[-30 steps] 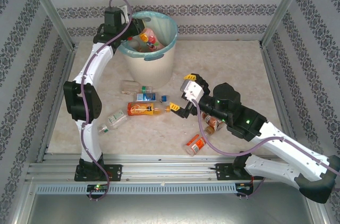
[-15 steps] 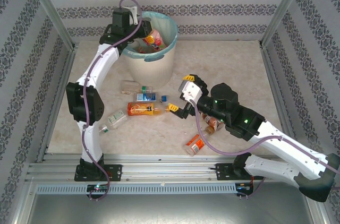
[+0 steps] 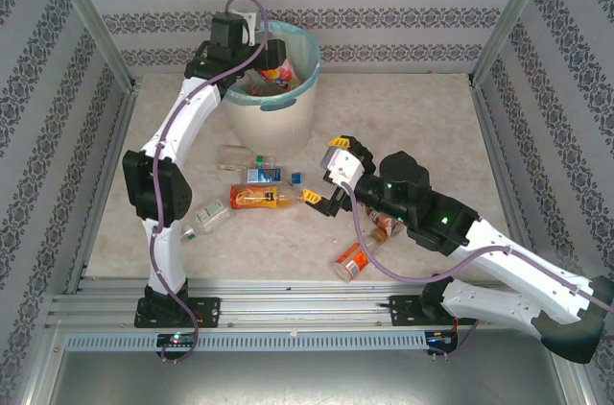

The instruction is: Put the plastic bottles in the bin

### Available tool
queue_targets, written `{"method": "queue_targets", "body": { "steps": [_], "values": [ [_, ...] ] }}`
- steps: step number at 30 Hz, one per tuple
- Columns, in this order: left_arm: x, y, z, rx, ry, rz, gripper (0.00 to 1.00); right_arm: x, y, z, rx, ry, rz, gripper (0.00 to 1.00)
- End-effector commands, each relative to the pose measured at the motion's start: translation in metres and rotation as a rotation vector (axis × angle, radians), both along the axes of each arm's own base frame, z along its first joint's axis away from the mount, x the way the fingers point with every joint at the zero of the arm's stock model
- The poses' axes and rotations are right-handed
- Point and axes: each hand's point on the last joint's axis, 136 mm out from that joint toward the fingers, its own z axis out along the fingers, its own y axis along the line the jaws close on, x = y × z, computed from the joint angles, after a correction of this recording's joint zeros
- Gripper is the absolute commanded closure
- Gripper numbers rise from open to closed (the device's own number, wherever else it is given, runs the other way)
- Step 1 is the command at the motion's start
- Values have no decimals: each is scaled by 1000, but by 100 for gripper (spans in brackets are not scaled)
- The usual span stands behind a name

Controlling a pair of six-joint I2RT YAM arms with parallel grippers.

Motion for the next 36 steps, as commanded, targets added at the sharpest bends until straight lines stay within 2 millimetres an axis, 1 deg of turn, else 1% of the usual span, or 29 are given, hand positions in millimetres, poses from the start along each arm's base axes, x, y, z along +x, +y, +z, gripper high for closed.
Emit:
{"method": "queue_targets", "body": {
  "steps": [1, 2, 4, 6, 8, 11, 13, 15, 19, 21, 23, 27, 28, 29, 30, 32, 34, 36],
  "values": [
    [-26, 26, 73, 32, -170, 84, 13, 1, 1, 12, 12, -25, -8, 2],
    [-29, 28, 78, 37, -191, 87, 14, 1, 1, 11, 10, -25, -9, 2],
    [-34, 32, 81, 63, -202, 93, 18, 2, 3, 10, 6, -25, -6, 2],
    [-37, 33, 77, 77, -186, 89, 21, 3, 5, 9, 2, -22, -3, 2],
    [-40, 29, 74, 71, -178, 69, 25, 3, 7, 9, -3, -21, 2, 2],
    [-43, 27, 74, 57, -176, 52, 34, 6, 7, 9, -9, -20, -13, 2],
    [-43, 25, 71, 63, -166, 38, 41, 11, 4, 10, -12, -14, -46, 2],
    [-43, 22, 65, 78, -140, 17, 42, 18, -1, 9, -18, -3, -105, 2],
    [-53, 11, 63, 108, -113, -35, 42, 34, -22, 2, -45, 61, -255, 3],
    [-64, 4, 70, 137, -136, -51, 42, 43, -38, 2, -12, 132, -362, 3],
    [-77, -6, 79, 176, -171, -69, 41, 50, -57, -5, 20, 242, -456, 6],
    [-111, -41, 88, 270, -237, -143, 39, 56, -95, -38, 36, 499, -616, 11],
    [-120, -51, 87, 284, -244, -168, 38, 55, -103, -49, 25, 565, -643, 14],
    [-128, -59, 86, 286, -246, -191, 38, 53, -106, -59, 12, 611, -648, 15],
    [-138, -68, 84, 282, -246, -218, 38, 49, -106, -68, -2, 648, -637, 16],
    [-158, -79, 77, 262, -235, -260, 36, 39, -91, -84, -18, 684, -548, 16],
    [-177, -80, 67, 212, -217, -278, 35, 32, -71, -95, -32, 674, -439, 17],
    [-194, -75, 50, 155, -181, -283, 34, 31, -52, -104, -63, 615, -361, 17]
  ]
}}
